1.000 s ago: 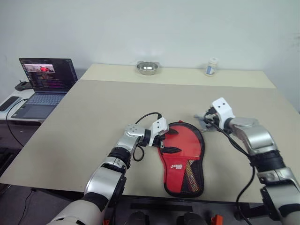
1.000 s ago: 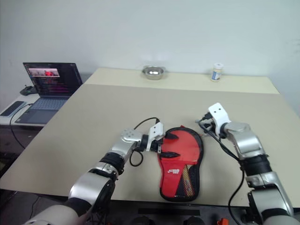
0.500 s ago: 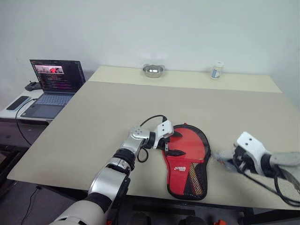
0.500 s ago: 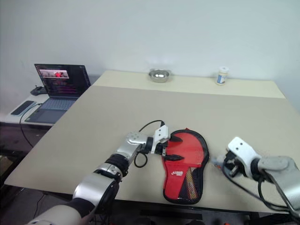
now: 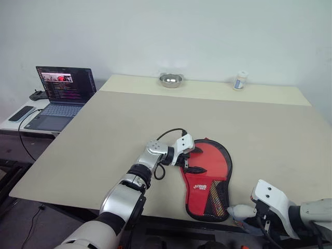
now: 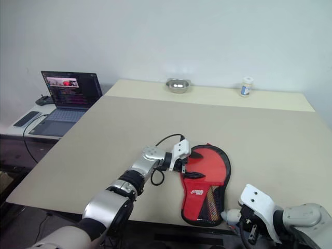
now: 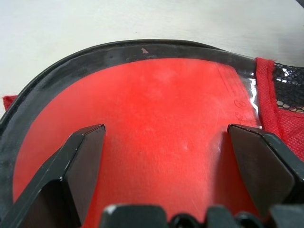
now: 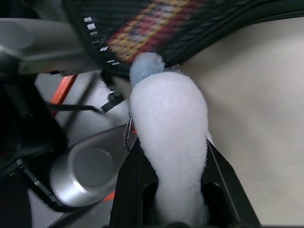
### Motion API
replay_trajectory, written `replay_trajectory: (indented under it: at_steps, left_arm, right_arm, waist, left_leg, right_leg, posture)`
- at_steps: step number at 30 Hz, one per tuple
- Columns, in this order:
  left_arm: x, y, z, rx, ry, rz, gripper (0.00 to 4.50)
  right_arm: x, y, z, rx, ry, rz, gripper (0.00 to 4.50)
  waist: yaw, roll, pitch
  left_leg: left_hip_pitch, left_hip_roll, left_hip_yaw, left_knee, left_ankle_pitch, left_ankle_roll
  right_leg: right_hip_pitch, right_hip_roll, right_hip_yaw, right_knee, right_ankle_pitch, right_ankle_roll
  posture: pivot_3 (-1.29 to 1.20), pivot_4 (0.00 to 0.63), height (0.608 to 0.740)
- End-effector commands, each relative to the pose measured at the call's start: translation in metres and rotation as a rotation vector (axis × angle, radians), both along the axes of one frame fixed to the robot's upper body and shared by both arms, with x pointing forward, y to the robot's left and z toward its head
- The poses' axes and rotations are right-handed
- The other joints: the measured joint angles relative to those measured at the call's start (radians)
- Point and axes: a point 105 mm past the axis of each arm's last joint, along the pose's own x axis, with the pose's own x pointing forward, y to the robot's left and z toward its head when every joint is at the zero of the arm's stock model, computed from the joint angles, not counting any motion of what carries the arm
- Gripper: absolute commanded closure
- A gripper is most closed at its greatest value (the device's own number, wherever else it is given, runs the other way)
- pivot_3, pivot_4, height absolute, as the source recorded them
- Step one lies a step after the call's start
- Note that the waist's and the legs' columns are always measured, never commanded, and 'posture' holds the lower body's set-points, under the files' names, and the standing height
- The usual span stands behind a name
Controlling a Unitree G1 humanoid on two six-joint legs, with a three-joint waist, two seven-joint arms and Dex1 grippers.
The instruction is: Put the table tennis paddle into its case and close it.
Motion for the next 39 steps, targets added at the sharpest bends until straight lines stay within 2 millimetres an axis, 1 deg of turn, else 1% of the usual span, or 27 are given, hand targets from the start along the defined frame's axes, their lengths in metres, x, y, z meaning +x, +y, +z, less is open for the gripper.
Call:
replay_trajectory:
  at_steps: [1, 4, 6, 12, 15, 17, 18, 19, 23, 25, 27, 30, 32, 33, 35, 36, 37, 39]
  left_arm:
    - [-0.017, 0.005, -0.039, 0.146, 0.084, -0.032, 0.00]
    - [-0.017, 0.005, -0.039, 0.149, 0.081, -0.030, 0.00]
    - [-0.016, 0.005, -0.039, 0.150, 0.079, -0.028, 0.00]
    - [-0.017, 0.003, -0.038, 0.148, 0.074, -0.032, 0.00]
    - [-0.017, 0.002, -0.038, 0.147, 0.071, -0.034, 0.00]
    - [-0.017, 0.001, -0.038, 0.145, 0.070, -0.036, 0.00]
    - [-0.017, 0.001, -0.038, 0.145, 0.070, -0.037, 0.00]
    - [-0.017, 0.001, -0.038, 0.144, 0.069, -0.038, 0.00]
    - [-0.018, -0.003, -0.037, 0.128, 0.078, -0.039, 0.00]
    - [-0.018, -0.004, -0.036, 0.119, 0.081, -0.036, 0.00]
    - [-0.017, -0.006, -0.034, 0.110, 0.079, -0.034, 0.00]
    - [-0.014, -0.010, -0.022, 0.062, 0.063, -0.039, 0.00]
    - [-0.012, -0.008, -0.003, 0.012, 0.015, -0.074, 0.00]
    - [-0.011, -0.007, 0.004, -0.006, -0.001, -0.087, 0.00]
    - [-0.004, 0.003, 0.029, -0.065, -0.053, -0.079, 0.00]
    - [-0.003, 0.007, 0.037, -0.082, -0.068, -0.073, 0.00]
    - [0.001, 0.013, 0.047, -0.105, -0.079, -0.043, 0.00]
    - [0.008, 0.025, 0.062, -0.140, -0.093, 0.025, 0.00]
  right_arm:
    - [-0.020, 0.008, 0.003, 0.024, 0.078, 0.099, 4.20]
    - [-0.034, 0.016, 0.004, 0.068, 0.138, 0.173, 4.20]
    - [-0.039, 0.021, 0.005, 0.102, 0.160, 0.203, 4.20]
    - [-0.038, 0.025, 0.004, 0.107, 0.142, 0.206, 4.20]
    - [-0.038, 0.028, 0.008, 0.121, 0.138, 0.223, 4.20]
    - [-0.039, 0.029, 0.012, 0.132, 0.143, 0.243, 3.47]
    - [-0.040, 0.029, 0.013, 0.136, 0.146, 0.250, 3.24]
    - [-0.041, 0.030, 0.015, 0.147, 0.153, 0.255, 2.90]
    - [-0.044, 0.032, 0.027, 0.206, 0.160, 0.268, 1.44]
    - [-0.034, 0.029, 0.038, 0.229, 0.123, 0.247, 0.75]
    - [-0.019, 0.024, 0.049, 0.248, 0.065, 0.205, 0.02]
    - [0.019, 0.015, 0.065, 0.259, -0.107, 0.116, 0.02]
    - [0.052, 0.008, 0.072, 0.284, -0.244, 0.043, 0.02]
    - [0.062, 0.006, 0.073, 0.292, -0.280, 0.021, 0.02]
    - [0.089, 0.003, 0.077, 0.350, -0.416, -0.013, 0.02]
    - [0.097, 0.002, 0.078, 0.367, -0.458, -0.017, 0.02]
    - [0.102, 0.003, 0.077, 0.416, -0.462, -0.018, 0.02]
    - [0.117, 0.005, 0.076, 0.488, -0.515, -0.011, 0.02]
  waist:
    - [0.000, 0.000, 0.000]
    - [0.000, 0.000, 0.000]
    - [0.000, -0.001, 0.000]
    - [0.000, -0.001, 0.001]
    - [0.000, -0.001, 0.001]
    - [0.001, -0.001, 0.001]
    - [0.001, -0.001, 0.001]
    - [0.001, -0.002, 0.001]
    - [0.000, -0.003, 0.002]
    - [-0.001, -0.003, 0.002]
    - [-0.002, -0.005, 0.004]
    - [-0.004, -0.006, 0.005]
    - [-0.007, -0.006, 0.006]
    - [-0.007, -0.006, 0.007]
    - [-0.012, -0.009, 0.011]
    - [-0.020, -0.010, 0.014]
    - [-0.027, -0.010, 0.015]
    - [-0.030, -0.008, 0.019]
  left_leg:
    - [0.002, 0.000, -0.001, 0.000, 0.000, 0.000]
    - [0.004, 0.000, -0.004, -0.001, 0.000, 0.000]
    - [0.005, -0.001, -0.006, -0.002, 0.000, 0.000]
    - [0.005, -0.002, -0.007, -0.002, 0.000, -0.001]
    - [0.005, -0.002, -0.007, -0.002, 0.000, -0.001]
    - [0.005, -0.002, -0.007, -0.002, 0.000, -0.001]
    - [0.005, -0.002, -0.007, -0.002, 0.000, -0.001]
    - [0.005, -0.002, -0.007, -0.002, 0.000, -0.001]
    - [0.005, -0.002, -0.008, -0.002, 0.000, -0.001]
    - [0.005, -0.002, -0.008, -0.002, 0.000, -0.001]
    - [0.007, -0.001, -0.007, -0.002, 0.000, -0.001]
    - [0.011, -0.001, -0.007, -0.002, -0.001, -0.001]
    - [0.011, -0.001, -0.007, -0.002, -0.001, -0.001]
    - [0.010, -0.001, -0.007, -0.002, -0.001, -0.001]
    - [0.006, -0.001, -0.006, -0.003, -0.001, -0.001]
    - [0.004, -0.001, -0.005, -0.004, 0.000, -0.001]
    - [0.000, 0.000, -0.006, -0.003, 0.000, -0.001]
    - [-0.012, 0.000, -0.005, -0.003, 0.000, -0.001]
  right_leg:
    - [0.002, -0.003, 0.000, -0.001, 0.000, -0.001]
    - [0.007, -0.005, -0.003, -0.003, -0.001, 0.000]
    - [0.008, -0.006, -0.004, -0.003, -0.001, 0.001]
    - [0.008, -0.006, -0.005, -0.003, -0.002, 0.002]
    - [0.008, -0.007, -0.005, -0.003, -0.002, 0.002]
    - [0.008, -0.007, -0.006, -0.003, -0.002, 0.002]
    - [0.009, -0.007, -0.006, -0.003, -0.002, 0.002]
    - [0.009, -0.007, -0.006, -0.003, -0.002, 0.002]
    - [0.009, -0.007, -0.006, -0.004, -0.002, 0.002]
    - [0.009, -0.007, -0.006, -0.003, -0.002, 0.002]
    - [0.011, -0.008, -0.006, -0.003, -0.002, 0.002]
    - [0.010, -0.009, -0.006, -0.004, -0.004, -0.003]
    - [0.010, -0.010, -0.006, -0.005, -0.005, -0.003]
    - [0.009, -0.009, -0.006, -0.004, -0.005, -0.003]
    - [0.009, -0.009, -0.006, -0.004, -0.005, -0.003]
    - [0.007, -0.009, -0.005, -0.003, -0.004, -0.002]
    - [0.003, -0.008, -0.005, -0.003, -0.002, 0.001]
    - [-0.010, -0.005, -0.003, 0.001, 0.002, -0.004]
  posture:
    - [0.00, 0.150, 0.740]
    - [0.00, 0.150, 0.740]
    - [0.00, 0.150, 0.740]
    - [0.00, 0.150, 0.740]
    - [0.00, 0.150, 0.740]
    - [0.00, 0.150, 0.740]
    - [0.00, 0.150, 0.740]
    - [0.00, 0.150, 0.740]
    - [0.00, 0.150, 0.740]
    - [0.00, 0.150, 0.740]
    - [0.00, 0.150, 0.740]
    - [0.00, 0.150, 0.740]
    - [0.00, 0.150, 0.740]
    - [0.00, 0.150, 0.740]
    - [0.00, 0.150, 0.740]
    - [0.00, 0.150, 0.740]
    - [0.00, 0.150, 0.740]
    - [0.00, 0.150, 0.740]
